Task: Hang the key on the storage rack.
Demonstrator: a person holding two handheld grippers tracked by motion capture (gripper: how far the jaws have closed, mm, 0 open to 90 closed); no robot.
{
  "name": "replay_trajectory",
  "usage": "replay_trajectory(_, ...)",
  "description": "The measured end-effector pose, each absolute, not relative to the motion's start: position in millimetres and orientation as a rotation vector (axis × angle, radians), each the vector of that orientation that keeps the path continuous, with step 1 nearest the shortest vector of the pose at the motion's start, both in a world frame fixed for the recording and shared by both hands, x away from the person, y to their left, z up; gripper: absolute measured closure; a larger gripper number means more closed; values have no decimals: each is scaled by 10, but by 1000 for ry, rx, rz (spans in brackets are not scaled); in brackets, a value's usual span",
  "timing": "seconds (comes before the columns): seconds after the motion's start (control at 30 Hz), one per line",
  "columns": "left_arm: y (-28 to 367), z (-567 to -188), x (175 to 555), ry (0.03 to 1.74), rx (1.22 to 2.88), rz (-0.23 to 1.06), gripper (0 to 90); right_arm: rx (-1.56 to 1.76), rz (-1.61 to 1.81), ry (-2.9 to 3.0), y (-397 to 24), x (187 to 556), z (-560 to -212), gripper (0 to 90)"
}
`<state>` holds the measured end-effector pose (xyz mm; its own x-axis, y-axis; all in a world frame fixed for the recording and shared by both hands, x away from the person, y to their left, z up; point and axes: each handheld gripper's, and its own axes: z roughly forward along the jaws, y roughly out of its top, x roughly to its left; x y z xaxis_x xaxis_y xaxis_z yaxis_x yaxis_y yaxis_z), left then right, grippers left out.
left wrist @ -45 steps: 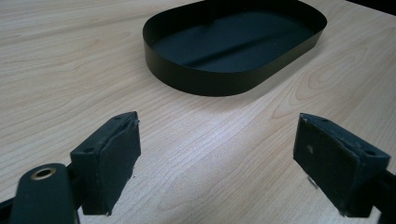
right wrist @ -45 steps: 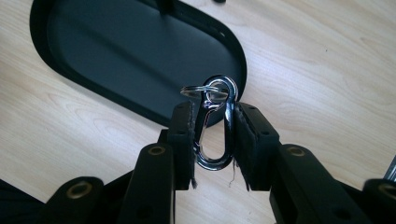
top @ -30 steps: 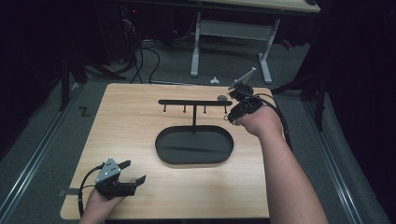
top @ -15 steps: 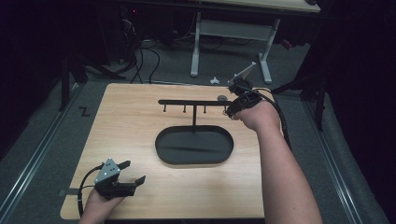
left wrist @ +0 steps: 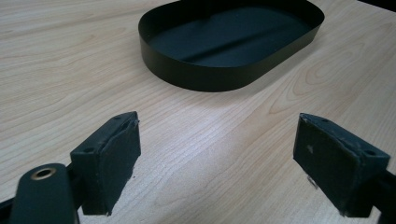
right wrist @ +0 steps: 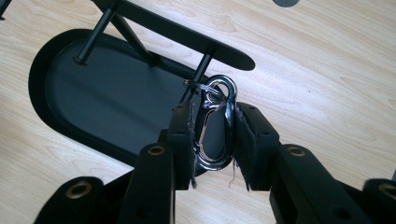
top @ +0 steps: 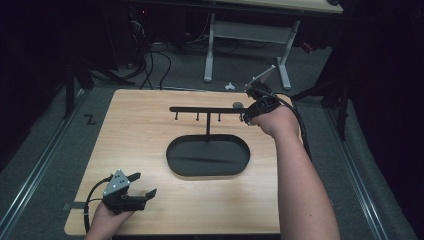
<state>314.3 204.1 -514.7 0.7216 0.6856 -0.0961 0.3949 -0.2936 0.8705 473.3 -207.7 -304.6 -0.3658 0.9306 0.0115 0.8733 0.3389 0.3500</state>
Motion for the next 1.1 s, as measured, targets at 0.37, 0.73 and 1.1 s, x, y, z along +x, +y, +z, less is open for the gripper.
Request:
replay_trajectory(0.37,2035,-5153,3142,828,1927,365,153,1667,455,2403,-2086,4814,-3123,690)
replay_trajectory(0.73,2030,-5154,3142,824,1930,363,153,1698,463,2380,-2125,4809,-3153,672)
replay_trajectory(1.1,2025,-5154,3140,822,1933,362,153,1683,474,2391,-2143,4746,-3133,676)
